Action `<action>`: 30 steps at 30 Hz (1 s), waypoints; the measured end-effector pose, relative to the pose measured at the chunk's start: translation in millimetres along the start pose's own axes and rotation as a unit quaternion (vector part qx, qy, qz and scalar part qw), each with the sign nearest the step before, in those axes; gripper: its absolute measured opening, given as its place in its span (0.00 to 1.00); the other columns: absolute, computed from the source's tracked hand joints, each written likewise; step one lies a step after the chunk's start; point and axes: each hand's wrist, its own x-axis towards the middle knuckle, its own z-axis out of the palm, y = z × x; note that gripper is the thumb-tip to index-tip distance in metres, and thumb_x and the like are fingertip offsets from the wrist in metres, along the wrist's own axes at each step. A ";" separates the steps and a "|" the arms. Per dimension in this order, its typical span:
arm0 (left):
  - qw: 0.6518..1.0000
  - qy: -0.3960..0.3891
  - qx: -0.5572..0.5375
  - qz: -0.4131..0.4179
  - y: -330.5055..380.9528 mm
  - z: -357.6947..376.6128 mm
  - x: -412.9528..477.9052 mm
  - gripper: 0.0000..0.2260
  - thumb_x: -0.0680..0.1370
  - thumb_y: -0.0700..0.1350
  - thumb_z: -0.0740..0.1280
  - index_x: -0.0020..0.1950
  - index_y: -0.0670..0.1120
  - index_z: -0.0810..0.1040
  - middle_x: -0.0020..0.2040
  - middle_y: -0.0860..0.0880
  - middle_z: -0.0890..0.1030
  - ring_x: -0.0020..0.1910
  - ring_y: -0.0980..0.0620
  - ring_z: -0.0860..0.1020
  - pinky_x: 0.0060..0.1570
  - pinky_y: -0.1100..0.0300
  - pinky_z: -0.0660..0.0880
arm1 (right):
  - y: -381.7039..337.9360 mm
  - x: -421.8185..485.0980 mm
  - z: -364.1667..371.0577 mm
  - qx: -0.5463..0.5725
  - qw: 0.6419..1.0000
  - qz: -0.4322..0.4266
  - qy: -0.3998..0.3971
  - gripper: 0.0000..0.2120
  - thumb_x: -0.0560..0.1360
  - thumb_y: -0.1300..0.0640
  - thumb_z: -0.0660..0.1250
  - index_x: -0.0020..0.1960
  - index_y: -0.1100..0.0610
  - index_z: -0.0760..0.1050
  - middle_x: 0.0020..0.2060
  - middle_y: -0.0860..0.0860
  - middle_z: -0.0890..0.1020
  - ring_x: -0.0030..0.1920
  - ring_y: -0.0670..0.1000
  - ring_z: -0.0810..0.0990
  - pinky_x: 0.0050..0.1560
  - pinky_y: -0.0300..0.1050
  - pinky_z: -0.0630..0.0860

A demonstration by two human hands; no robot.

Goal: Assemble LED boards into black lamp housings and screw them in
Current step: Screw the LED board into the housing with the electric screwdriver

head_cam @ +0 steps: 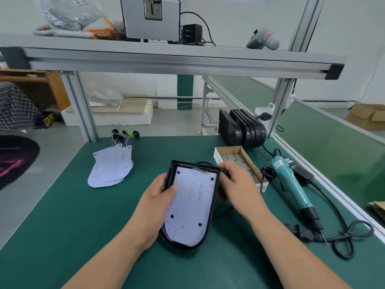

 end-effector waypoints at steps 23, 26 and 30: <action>0.992 0.079 -0.097 0.025 -16.9 4.6 13.7 0.19 0.86 0.60 0.59 0.70 0.50 0.76 0.59 0.38 0.85 0.58 0.40 0.85 0.63 0.44 0.77 | -27.8 -38.0 -64.3 -0.022 0.998 -0.055 0.013 0.19 0.78 0.57 0.65 0.63 0.38 0.80 0.57 0.49 0.84 0.54 0.51 0.81 0.62 0.57 0.78; 0.994 0.072 -0.080 0.026 -21.0 2.2 17.1 0.17 0.87 0.59 0.59 0.67 0.50 0.78 0.55 0.40 0.86 0.56 0.41 0.86 0.61 0.44 0.78 | -23.4 -50.4 -111.7 -0.044 0.993 -0.053 0.096 0.18 0.77 0.53 0.66 0.64 0.41 0.80 0.53 0.50 0.85 0.52 0.55 0.82 0.60 0.57 0.78; 0.994 0.071 -0.076 0.021 -25.8 -0.1 24.1 0.18 0.87 0.58 0.58 0.65 0.47 0.78 0.53 0.37 0.85 0.52 0.40 0.84 0.47 0.52 0.86 | -17.1 -67.7 -182.1 -0.065 0.980 -0.056 0.182 0.19 0.77 0.54 0.66 0.66 0.41 0.81 0.55 0.45 0.87 0.55 0.50 0.84 0.62 0.57 0.79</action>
